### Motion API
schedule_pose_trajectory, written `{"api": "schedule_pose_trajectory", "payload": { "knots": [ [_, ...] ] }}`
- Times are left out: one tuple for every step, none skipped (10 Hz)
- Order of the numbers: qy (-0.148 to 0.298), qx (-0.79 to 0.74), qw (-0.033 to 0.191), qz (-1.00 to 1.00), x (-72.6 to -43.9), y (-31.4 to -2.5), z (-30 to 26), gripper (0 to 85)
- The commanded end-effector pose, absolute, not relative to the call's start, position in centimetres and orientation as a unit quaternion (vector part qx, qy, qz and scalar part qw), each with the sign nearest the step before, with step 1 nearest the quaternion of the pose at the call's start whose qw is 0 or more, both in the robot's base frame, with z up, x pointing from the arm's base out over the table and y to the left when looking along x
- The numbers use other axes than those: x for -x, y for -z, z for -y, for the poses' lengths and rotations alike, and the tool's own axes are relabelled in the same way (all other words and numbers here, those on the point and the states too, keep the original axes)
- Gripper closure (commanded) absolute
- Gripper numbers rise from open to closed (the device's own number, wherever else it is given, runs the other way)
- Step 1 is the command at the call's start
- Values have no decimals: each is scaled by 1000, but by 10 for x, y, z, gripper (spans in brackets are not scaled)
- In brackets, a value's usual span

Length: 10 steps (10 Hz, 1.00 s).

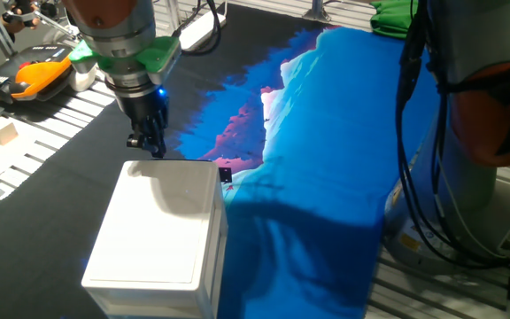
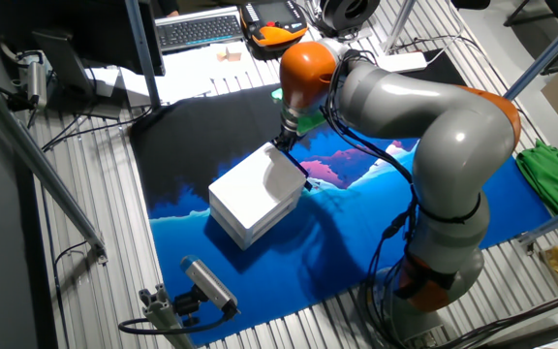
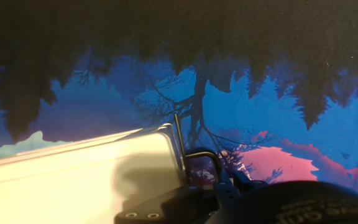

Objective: Grasp the handle and open the drawer

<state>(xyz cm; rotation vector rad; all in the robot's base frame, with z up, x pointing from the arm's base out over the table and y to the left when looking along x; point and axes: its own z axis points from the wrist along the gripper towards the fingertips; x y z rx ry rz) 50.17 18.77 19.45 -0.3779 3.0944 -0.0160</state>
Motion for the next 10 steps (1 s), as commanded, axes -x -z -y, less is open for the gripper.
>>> {"api": "schedule_pose_trajectory", "payload": {
  "knots": [
    [4, 119, 14, -993, -502, -194, -188, 680],
    [2, 116, 17, -993, -502, -193, -188, 510],
    [1, 113, 18, -993, -502, -193, -188, 510],
    [0, 110, 19, -994, -502, -193, -188, 510],
    [1, 110, 20, -994, -502, -193, -188, 510],
    [-1, 111, 21, -994, -502, -192, -188, 510],
    [0, 113, 23, -993, -503, -189, -189, 510],
    [-1, 113, 25, -993, -503, -185, -189, 510],
    [-2, 114, 25, -993, -504, -184, -189, 510],
    [-4, 115, 26, -993, -504, -184, -189, 510]
  ]
}}
